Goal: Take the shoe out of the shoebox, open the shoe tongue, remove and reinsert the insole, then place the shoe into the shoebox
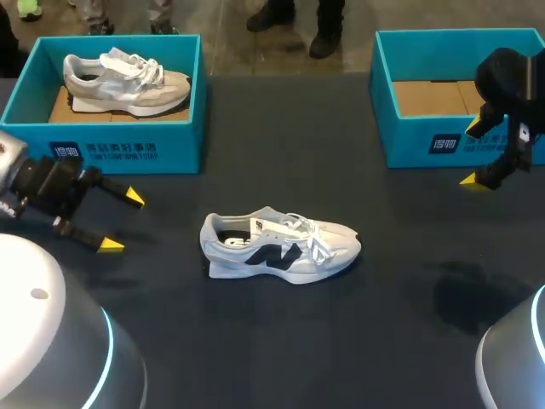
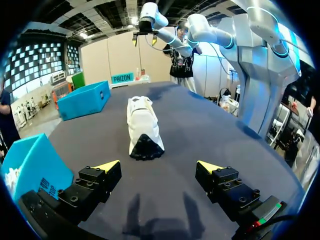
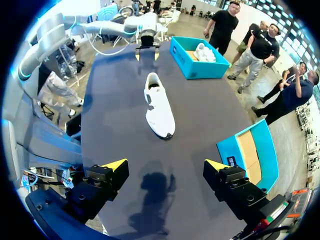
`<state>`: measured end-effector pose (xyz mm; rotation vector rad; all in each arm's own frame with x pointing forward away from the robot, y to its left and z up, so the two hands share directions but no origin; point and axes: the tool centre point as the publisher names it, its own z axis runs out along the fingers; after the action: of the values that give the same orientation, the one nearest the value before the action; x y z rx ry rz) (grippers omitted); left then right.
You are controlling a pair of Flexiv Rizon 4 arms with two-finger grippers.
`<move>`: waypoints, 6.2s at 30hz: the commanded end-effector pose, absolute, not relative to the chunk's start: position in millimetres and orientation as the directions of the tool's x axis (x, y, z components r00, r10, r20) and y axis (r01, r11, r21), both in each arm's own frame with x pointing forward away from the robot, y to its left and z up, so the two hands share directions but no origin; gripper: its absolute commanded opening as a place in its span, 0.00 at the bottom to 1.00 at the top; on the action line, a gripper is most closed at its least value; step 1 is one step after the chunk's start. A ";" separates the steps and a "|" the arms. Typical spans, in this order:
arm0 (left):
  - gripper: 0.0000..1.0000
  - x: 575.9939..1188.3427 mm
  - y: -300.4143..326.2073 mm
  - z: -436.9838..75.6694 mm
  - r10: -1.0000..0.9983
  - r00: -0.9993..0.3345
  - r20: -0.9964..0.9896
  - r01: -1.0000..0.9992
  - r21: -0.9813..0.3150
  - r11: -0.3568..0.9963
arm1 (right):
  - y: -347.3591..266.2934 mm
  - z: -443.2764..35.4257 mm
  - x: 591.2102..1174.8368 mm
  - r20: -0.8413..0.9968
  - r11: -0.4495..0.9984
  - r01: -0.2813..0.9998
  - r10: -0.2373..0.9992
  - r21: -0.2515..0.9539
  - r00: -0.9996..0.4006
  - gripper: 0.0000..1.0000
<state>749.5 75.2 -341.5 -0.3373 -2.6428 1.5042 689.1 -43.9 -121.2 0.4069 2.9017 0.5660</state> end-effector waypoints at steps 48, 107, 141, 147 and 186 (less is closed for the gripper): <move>1.00 762.9 51.1 -376.1 0.033 -0.995 -0.091 0.096 -0.871 0.482 | -42.6 -121.5 692.0 -0.097 0.893 0.235 0.292 0.384 -0.952 1.00; 1.00 752.3 -53.2 -414.0 0.081 -0.996 0.023 0.021 -0.864 0.502 | -42.6 -121.5 692.0 -0.097 0.893 0.235 0.292 0.384 -0.952 1.00; 0.49 756.7 -91.6 -434.6 0.087 -0.995 0.045 0.001 -0.883 0.469 | -42.6 -121.5 692.0 -0.097 0.893 0.235 0.292 0.384 -0.952 1.00; 0.04 757.8 -92.5 -434.0 0.091 -0.995 0.045 0.004 -0.879 0.477 | -42.6 -121.5 692.0 -0.097 0.893 0.235 0.292 0.384 -0.952 1.00; 0.00 758.3 -92.7 -433.6 0.093 -0.994 0.054 -0.003 -0.876 0.482 | 59.5 -131.3 732.7 -0.022 0.768 0.559 0.594 0.313 -0.804 1.00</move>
<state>755.8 -87.9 -429.3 -0.0801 -2.6213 1.5558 707.4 13.5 -136.4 0.8523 2.8175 0.5634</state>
